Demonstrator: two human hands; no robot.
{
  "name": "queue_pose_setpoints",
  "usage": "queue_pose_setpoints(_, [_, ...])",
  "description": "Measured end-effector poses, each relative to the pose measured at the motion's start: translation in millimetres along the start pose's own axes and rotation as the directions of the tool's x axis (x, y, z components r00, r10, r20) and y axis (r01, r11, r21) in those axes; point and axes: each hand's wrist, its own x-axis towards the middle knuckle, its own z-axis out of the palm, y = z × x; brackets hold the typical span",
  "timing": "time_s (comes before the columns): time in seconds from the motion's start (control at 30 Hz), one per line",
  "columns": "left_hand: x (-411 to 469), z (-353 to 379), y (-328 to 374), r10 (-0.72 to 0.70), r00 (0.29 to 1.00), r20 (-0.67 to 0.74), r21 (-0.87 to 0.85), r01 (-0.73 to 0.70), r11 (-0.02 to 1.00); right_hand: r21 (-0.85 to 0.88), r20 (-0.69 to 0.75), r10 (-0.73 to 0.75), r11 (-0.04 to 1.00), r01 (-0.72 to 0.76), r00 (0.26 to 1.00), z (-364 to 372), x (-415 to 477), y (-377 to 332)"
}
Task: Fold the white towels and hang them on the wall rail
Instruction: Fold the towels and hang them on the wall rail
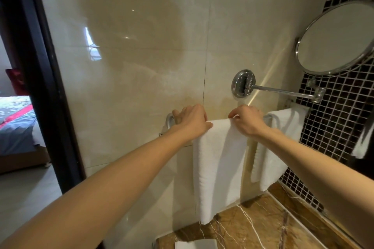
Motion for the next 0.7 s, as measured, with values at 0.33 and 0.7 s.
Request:
queue_pose_setpoints(0.33, [-4.2, 5.9, -2.8, 0.063, 0.998, -0.026, 0.049, -0.062, 0.997, 0.131, 0.074, -0.258, 0.960, 0.247, 0.963, 6.2, -17.2, -20.8])
queue_pose_setpoints(0.7, [-43.8, 8.5, -8.9, 0.312, 0.882, -0.354, -0.002, -0.335, 0.942, 0.154, 0.107, -0.202, 0.971, 0.184, 0.974, -0.8, -24.8, -36.1])
